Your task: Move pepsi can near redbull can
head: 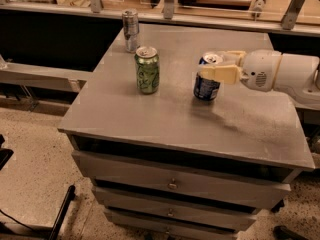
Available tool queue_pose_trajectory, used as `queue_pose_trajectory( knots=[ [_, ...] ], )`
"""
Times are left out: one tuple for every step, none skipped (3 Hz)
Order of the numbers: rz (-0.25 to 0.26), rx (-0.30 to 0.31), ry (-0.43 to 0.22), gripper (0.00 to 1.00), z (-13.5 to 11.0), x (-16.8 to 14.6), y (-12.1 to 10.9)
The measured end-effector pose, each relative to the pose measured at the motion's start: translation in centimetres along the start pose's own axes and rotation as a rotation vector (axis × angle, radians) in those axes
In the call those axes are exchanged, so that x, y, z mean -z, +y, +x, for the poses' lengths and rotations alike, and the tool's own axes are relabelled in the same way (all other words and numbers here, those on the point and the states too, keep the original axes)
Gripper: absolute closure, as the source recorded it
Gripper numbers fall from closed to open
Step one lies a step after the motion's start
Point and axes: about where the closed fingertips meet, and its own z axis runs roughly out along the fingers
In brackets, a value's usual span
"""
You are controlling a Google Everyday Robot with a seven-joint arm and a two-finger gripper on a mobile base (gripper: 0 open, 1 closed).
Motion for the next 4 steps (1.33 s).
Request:
queue_pose_trajectory(
  knots=[
    [0.009,0.025,-0.042,1.0,-2.1,-1.0,-3.4],
    [0.023,0.071,-0.064,1.0,-4.9,-2.1,-5.8],
    [0.041,0.103,-0.068,1.0,-7.3,-3.8,-7.3],
    [0.055,0.117,-0.05,1.0,-8.4,-6.6,-8.0]
  ],
)
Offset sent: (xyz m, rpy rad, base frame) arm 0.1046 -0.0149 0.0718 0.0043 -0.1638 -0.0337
